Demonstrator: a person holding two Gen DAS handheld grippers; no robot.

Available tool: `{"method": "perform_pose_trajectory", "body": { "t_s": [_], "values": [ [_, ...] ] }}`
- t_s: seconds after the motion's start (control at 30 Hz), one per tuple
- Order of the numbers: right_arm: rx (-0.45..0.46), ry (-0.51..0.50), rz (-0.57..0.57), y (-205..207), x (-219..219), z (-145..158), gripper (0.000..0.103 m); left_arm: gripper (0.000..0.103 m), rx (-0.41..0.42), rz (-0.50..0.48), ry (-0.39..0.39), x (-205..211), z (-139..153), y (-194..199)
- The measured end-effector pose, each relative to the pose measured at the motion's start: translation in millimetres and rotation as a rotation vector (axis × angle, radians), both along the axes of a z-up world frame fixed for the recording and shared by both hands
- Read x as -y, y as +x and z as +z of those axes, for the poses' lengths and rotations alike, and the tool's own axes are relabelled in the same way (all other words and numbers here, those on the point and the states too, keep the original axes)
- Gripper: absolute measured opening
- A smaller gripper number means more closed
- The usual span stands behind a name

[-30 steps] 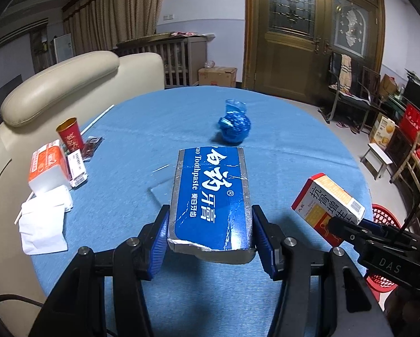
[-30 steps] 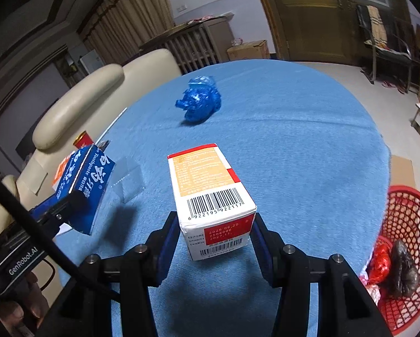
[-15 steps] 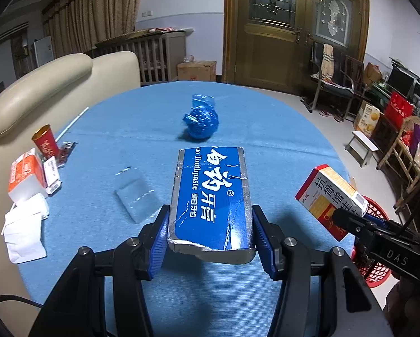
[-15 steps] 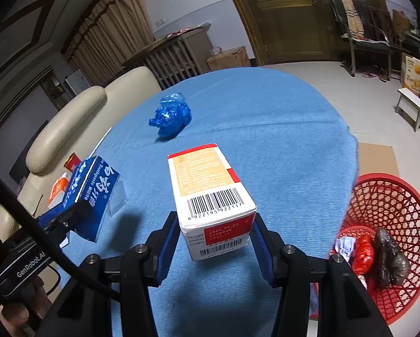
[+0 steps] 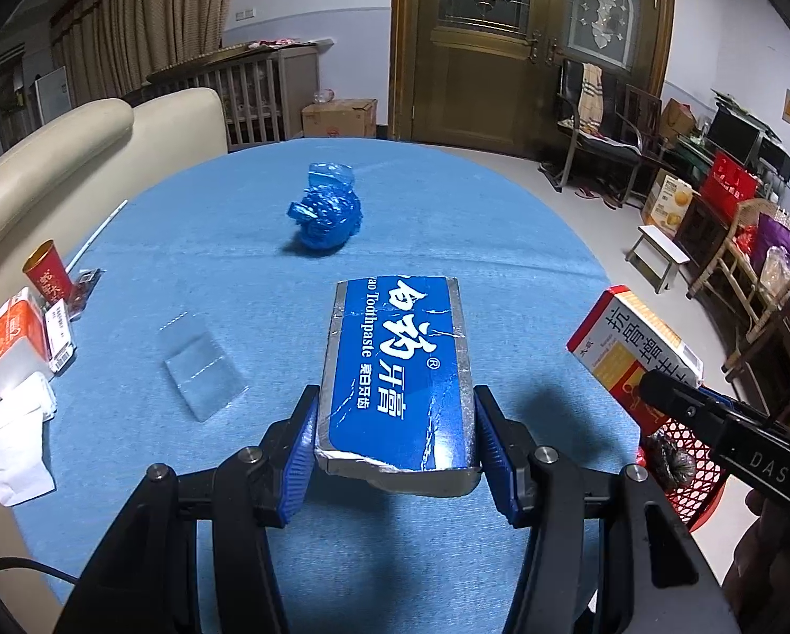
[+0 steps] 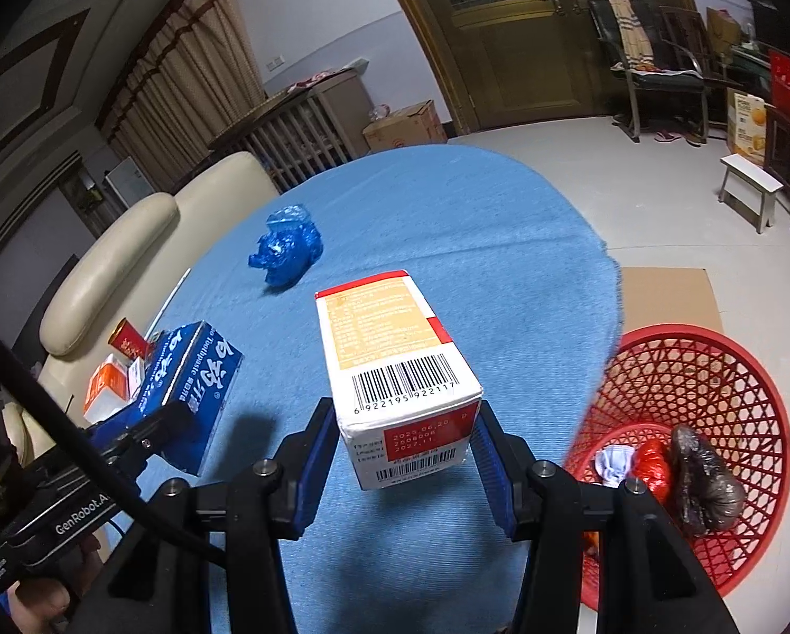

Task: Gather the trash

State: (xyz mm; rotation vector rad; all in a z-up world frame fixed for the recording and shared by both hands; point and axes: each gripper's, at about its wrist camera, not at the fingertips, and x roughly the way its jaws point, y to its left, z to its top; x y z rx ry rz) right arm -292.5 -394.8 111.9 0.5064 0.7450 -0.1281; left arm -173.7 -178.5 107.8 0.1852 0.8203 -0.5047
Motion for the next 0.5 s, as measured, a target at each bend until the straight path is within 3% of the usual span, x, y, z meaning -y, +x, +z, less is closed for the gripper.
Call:
{"method": "perform_pose_trajectory", "body": {
  "t_s": [0.5],
  "values": [
    [-0.010, 0.017, -0.102, -28, 36, -4, 0.053, 0.057, -0.010, -0.035, 0.000, 24, -1, 2]
  ]
}}
